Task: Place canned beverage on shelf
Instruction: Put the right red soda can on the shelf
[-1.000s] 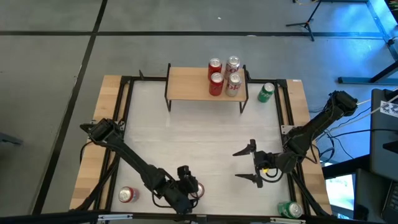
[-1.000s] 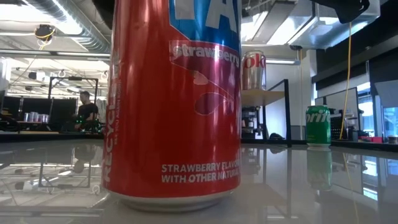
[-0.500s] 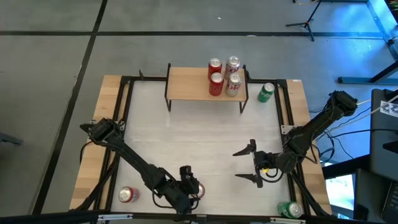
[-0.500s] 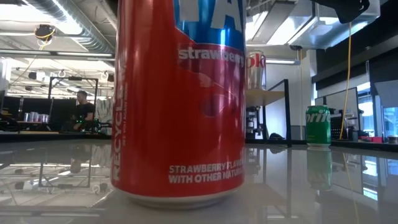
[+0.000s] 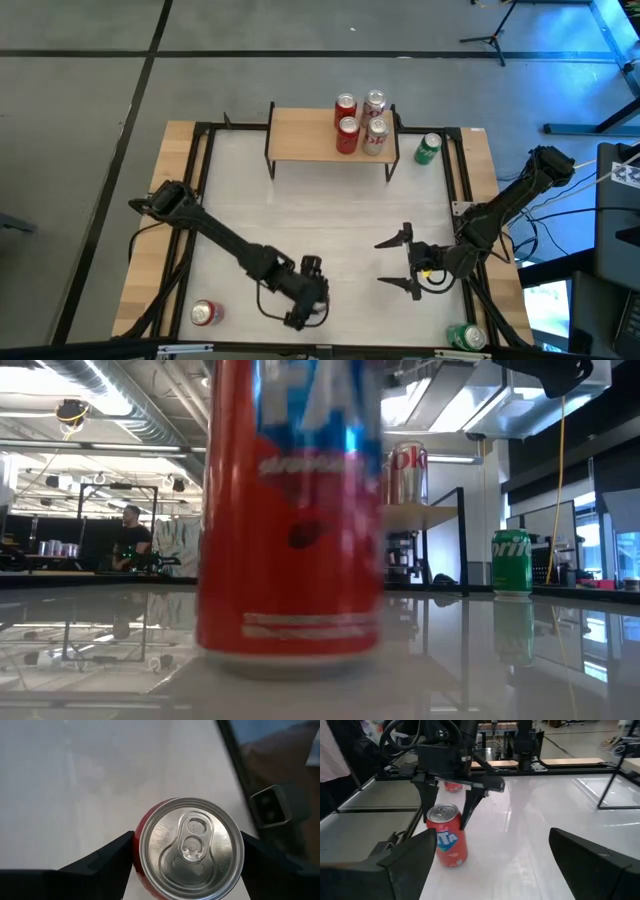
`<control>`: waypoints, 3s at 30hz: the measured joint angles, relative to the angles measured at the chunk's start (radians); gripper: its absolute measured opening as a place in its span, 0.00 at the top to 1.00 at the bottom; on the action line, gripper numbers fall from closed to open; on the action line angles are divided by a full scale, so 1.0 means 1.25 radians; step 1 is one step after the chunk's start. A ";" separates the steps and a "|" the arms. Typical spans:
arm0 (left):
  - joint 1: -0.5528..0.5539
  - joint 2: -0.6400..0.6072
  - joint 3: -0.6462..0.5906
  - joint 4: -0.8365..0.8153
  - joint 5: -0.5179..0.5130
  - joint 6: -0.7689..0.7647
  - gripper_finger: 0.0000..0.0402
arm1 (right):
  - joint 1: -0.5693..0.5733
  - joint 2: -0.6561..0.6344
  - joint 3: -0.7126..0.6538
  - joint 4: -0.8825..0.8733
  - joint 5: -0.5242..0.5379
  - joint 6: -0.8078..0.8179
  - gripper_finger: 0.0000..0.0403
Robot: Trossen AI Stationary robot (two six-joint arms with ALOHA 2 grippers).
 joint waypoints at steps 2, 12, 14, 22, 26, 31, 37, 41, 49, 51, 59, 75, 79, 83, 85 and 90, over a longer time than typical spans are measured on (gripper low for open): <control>0.018 -0.014 0.000 -0.039 -0.015 0.017 0.28 | 0.000 0.000 0.000 -0.001 0.007 0.000 0.05; 0.084 -0.026 -0.004 -0.122 -0.017 0.028 0.28 | 0.000 0.029 0.000 0.005 0.010 0.000 0.05; 0.089 -0.029 -0.005 -0.122 -0.022 0.032 0.28 | 0.000 0.035 0.000 0.008 0.009 0.000 0.05; 0.097 -0.031 -0.006 -0.130 -0.033 0.040 0.25 | 0.000 0.036 0.000 0.013 0.015 0.000 0.05; 0.088 -0.031 -0.007 -0.129 -0.060 0.034 0.20 | 0.000 0.036 0.000 0.013 0.015 0.000 0.05; 0.079 -0.026 -0.011 -0.138 -0.072 0.034 0.15 | 0.000 0.036 0.000 0.013 0.029 0.000 0.05; 0.078 -0.034 0.009 -0.151 -0.060 0.011 0.15 | 0.000 0.036 0.000 0.014 0.036 0.000 0.05; 0.078 -0.035 0.045 -0.154 -0.039 0.006 0.15 | 0.000 0.036 0.000 0.014 0.036 0.000 0.05; 0.076 -0.035 0.110 -0.221 -0.027 -0.021 0.14 | 0.000 0.036 0.000 0.013 0.036 0.002 0.05; 0.076 -0.036 0.111 -0.222 -0.041 -0.054 0.14 | 0.000 0.036 0.000 0.013 0.036 0.002 0.05; 0.075 -0.036 0.111 -0.245 -0.085 -0.293 0.14 | 0.000 0.036 0.000 0.013 0.036 0.003 0.05; 0.055 -0.036 0.103 -0.285 -0.152 -0.417 0.14 | 0.000 0.036 0.000 0.013 0.036 0.003 0.05; 0.055 -0.036 0.081 -0.271 -0.140 -0.434 0.14 | 0.000 0.036 0.000 0.013 0.036 0.003 0.05; 0.053 -0.036 0.064 -0.240 -0.129 -0.434 0.14 | 0.000 0.036 0.000 0.013 0.036 0.003 0.05; 0.050 -0.036 0.063 -0.242 -0.129 -0.431 0.14 | 0.000 0.036 0.000 0.013 0.041 0.003 0.05; 0.050 -0.036 0.063 -0.244 -0.136 -0.430 0.14 | 0.000 0.036 0.000 0.013 0.050 0.003 0.05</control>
